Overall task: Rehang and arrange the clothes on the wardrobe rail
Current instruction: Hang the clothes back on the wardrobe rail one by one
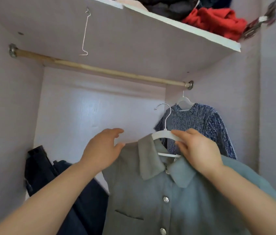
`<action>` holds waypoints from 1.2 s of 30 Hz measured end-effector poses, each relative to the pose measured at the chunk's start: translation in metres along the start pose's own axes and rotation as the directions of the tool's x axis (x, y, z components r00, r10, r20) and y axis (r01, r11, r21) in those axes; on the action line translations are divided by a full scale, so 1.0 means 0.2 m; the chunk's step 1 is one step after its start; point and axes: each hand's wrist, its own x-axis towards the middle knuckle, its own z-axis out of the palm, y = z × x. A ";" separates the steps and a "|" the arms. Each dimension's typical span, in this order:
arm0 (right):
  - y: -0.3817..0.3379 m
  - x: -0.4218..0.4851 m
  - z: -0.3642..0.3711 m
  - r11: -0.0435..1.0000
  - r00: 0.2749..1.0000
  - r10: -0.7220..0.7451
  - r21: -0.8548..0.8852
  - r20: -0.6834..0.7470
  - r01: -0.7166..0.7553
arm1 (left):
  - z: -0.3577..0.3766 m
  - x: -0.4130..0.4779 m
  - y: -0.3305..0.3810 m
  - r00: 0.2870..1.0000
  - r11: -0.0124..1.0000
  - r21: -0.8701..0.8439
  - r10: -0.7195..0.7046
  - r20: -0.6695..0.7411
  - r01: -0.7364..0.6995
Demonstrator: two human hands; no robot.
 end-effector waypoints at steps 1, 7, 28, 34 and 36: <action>0.01 0.07 0.01 1.000 1.000 0.010 -0.011 -0.019 -0.011 | 0.00 0.07 -0.02 1.000 1.000 0.003 0.011 -0.014 -0.011; 0.10 0.46 0.04 0.993 0.995 0.057 -0.096 -0.081 -0.065 | 0.00 0.38 -0.11 0.996 0.999 0.021 0.045 -0.071 -0.044; 0.46 1.31 0.32 0.965 0.967 0.228 -0.104 -0.115 -0.240 | 0.16 0.92 -0.27 0.976 0.994 0.097 0.068 -0.208 -0.049; 0.50 1.25 0.51 0.970 0.977 0.155 -0.165 -0.143 -0.178 | 0.22 0.93 -0.30 0.977 0.991 0.127 0.071 -0.199 -0.047; 0.49 1.24 0.54 0.973 0.976 0.125 -0.170 -0.178 -0.156 | 0.25 0.91 -0.33 0.982 0.990 0.139 0.057 -0.182 -0.032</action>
